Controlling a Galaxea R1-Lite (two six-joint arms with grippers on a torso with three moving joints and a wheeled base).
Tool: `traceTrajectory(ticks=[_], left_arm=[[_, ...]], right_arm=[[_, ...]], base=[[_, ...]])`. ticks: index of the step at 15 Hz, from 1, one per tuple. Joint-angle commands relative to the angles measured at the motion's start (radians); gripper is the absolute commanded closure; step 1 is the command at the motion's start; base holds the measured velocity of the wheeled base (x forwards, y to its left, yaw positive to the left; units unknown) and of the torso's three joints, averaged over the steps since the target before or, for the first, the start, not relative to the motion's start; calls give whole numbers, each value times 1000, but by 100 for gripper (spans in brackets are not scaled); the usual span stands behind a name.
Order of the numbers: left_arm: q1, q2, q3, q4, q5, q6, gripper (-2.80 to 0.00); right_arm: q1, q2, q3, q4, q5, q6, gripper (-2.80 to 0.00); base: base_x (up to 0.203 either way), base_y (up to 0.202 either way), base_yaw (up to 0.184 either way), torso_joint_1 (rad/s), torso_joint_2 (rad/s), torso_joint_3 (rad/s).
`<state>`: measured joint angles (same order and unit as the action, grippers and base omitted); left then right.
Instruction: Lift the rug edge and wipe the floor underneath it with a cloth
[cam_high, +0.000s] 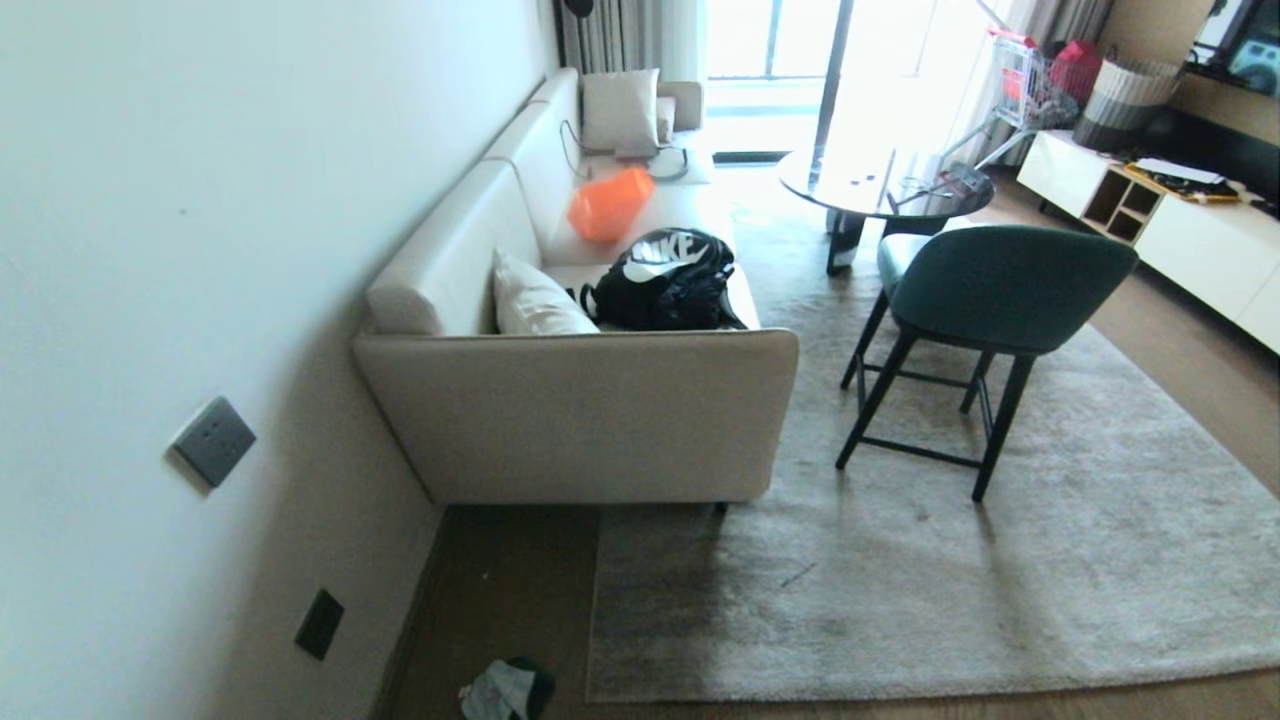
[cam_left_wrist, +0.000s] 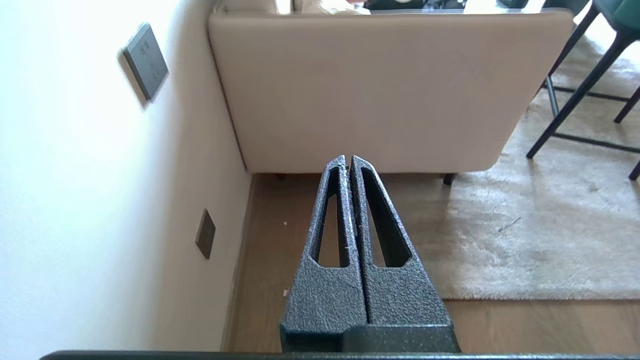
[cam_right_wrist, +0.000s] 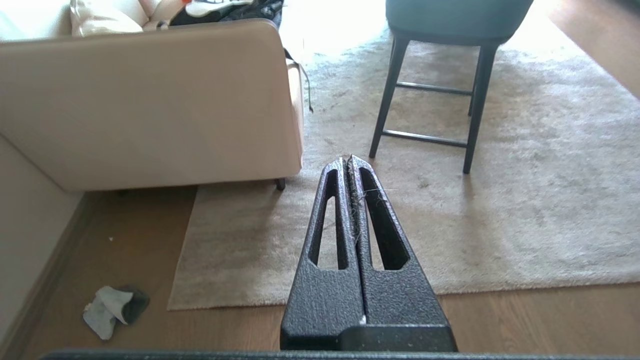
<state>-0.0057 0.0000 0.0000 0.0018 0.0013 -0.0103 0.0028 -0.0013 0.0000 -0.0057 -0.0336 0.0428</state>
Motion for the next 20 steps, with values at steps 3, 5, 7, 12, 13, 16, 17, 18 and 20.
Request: traceTrajectory(ticks=[3, 5, 7, 12, 13, 16, 17, 18, 20], left_arm=[[0, 0, 0, 0, 0, 0, 0], [0, 0, 0, 0, 0, 0, 0], [0, 0, 0, 0, 0, 0, 0], [0, 0, 0, 0, 0, 0, 0], [0, 0, 0, 0, 0, 0, 0], [0, 0, 0, 0, 0, 0, 0], [0, 0, 0, 0, 0, 0, 0], [0, 0, 0, 0, 0, 0, 0], [0, 0, 0, 0, 0, 0, 0]], right_arm=[[0, 1, 0, 0, 0, 0, 0], [0, 1, 0, 0, 0, 0, 0], [0, 1, 0, 0, 0, 0, 0], [0, 1, 0, 1, 0, -4, 0], [0, 1, 0, 1, 0, -6, 0], [0, 1, 0, 1, 0, -6, 0], [0, 1, 0, 3, 0, 0, 0], [0, 1, 0, 3, 0, 0, 0], [0, 1, 0, 3, 0, 0, 0]], base=[[0, 0, 0, 216, -576, -372], [0, 0, 0, 239, -591, -365], [0, 0, 0, 180, -454, -265], [0, 0, 0, 149, -362, -211], [0, 0, 0, 149, -339, -203], [0, 0, 0, 147, -330, -198], [0, 0, 0, 117, -281, -142], [0, 0, 0, 0, 0, 0], [0, 0, 0, 0, 0, 0]])
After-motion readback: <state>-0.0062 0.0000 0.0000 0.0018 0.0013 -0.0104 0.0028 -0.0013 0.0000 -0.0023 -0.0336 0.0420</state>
